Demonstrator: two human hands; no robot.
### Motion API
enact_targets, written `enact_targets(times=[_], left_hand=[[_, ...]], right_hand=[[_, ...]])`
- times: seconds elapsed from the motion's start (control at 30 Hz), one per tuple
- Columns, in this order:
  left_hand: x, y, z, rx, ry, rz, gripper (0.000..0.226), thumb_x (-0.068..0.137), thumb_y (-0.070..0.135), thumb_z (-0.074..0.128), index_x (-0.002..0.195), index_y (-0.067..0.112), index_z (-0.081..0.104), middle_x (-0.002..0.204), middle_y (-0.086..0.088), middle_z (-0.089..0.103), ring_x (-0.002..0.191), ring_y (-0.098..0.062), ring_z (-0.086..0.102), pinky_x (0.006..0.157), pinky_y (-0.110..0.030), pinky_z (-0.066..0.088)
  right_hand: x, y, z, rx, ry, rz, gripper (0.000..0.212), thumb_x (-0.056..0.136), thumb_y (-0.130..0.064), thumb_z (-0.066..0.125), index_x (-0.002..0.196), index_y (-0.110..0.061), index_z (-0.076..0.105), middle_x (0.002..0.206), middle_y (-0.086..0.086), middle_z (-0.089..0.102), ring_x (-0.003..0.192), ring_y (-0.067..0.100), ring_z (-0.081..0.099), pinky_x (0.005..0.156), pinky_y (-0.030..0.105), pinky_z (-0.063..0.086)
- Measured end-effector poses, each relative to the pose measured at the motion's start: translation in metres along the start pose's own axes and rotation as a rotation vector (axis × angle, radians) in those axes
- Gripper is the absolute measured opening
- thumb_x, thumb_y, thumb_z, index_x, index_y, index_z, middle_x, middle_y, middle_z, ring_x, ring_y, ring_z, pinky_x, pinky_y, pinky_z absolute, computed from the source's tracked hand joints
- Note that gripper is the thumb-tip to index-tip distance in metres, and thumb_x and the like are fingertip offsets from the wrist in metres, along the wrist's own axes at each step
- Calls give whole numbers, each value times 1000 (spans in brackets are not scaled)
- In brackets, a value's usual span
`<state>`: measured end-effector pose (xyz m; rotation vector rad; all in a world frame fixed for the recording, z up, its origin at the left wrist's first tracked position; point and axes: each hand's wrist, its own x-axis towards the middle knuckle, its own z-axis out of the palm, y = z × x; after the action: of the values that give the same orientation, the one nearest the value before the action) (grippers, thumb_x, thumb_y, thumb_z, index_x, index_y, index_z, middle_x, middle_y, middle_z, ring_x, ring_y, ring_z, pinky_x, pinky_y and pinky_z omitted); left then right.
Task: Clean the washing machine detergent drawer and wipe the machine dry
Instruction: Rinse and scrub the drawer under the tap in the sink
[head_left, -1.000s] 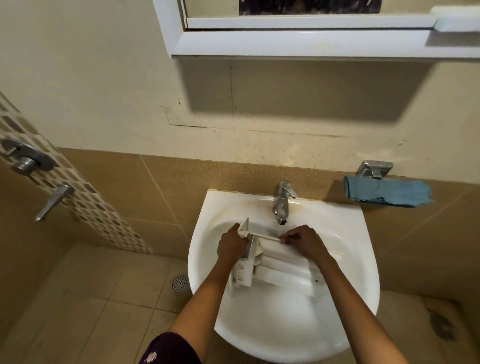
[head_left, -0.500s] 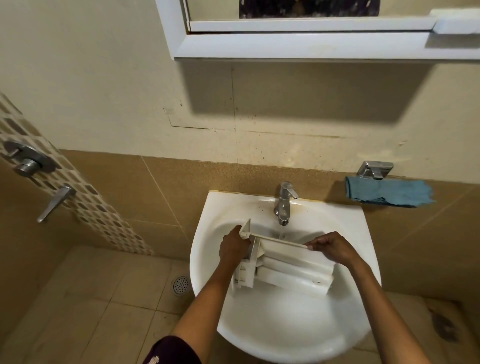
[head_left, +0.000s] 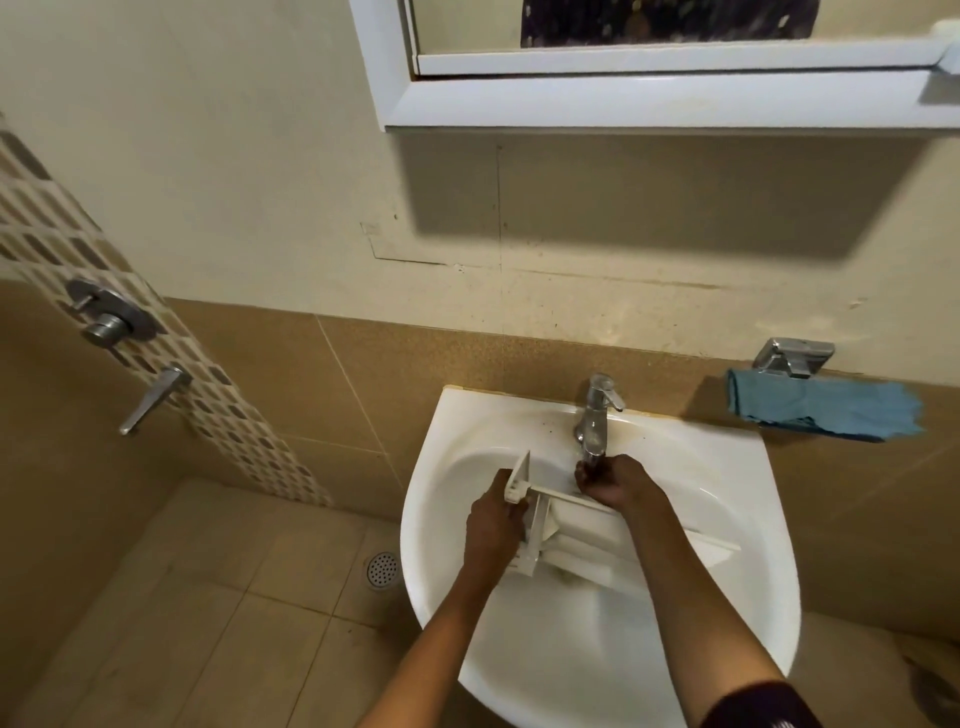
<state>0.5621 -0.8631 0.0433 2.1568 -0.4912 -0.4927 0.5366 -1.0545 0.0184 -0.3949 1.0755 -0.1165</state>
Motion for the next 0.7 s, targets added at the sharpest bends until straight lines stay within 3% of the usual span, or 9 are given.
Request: enact_targets(times=[0.07,0.2,0.27,0.33,0.43,0.5,0.57,0.7], left_hand=[[3,-2,-2,-20,-44,4,31,95,24,53,123,12,49,98,-9,65,79,-15,58,61,-13,38],[9,-3,-10,-70,-181,-12,40,92,30,57,124,12,43,100,-1,58,86,-15,55,61,-13,40],[11,-2,-12,-82,-200,-30,40,93,37,52,124,13,43,100,-1,59,88,-16,56,66,-15,43],[11,-1,-12,-103,-192,-66,41,98,43,33,125,14,44,107,-8,61,95,-22,58,79,-27,44],[10,-2,-11,-191,-164,-121,51,101,40,15,138,14,40,132,-8,53,125,-25,48,101,-29,33],[10,-4,-9,-208,-161,-137,54,101,42,12,142,17,36,134,-8,51,124,-22,47,101,-27,30],[11,-5,-8,-209,-158,-141,57,99,45,11,139,17,41,129,-10,56,118,-22,51,102,-29,34],[12,-7,-6,-205,-168,-137,59,98,46,11,140,18,40,137,-9,51,128,-24,46,112,-39,31]], right_hand=[[-4,3,7,-17,-3,-23,30,89,4,18,73,-4,42,70,9,37,60,16,33,54,22,28],[-13,4,14,-9,-49,-31,22,61,6,27,74,-6,40,69,8,34,59,15,30,55,22,25],[-12,2,13,7,-74,-18,21,63,7,27,74,-6,40,68,8,35,59,15,30,54,22,25],[-11,-1,6,29,-62,-26,19,70,7,27,70,-7,39,67,7,35,57,14,29,53,22,23],[-13,-8,-14,173,-82,-77,26,77,10,27,63,-11,34,67,5,33,57,13,29,54,20,23],[-29,-13,-17,190,-185,-108,21,69,8,48,61,-9,39,65,4,36,56,13,35,51,18,30],[-53,-12,-5,52,-275,-116,17,63,8,52,61,-7,46,62,6,44,54,14,43,42,16,38],[-71,3,44,-588,-294,-225,27,95,8,34,87,10,60,62,14,63,46,16,63,48,21,54]])
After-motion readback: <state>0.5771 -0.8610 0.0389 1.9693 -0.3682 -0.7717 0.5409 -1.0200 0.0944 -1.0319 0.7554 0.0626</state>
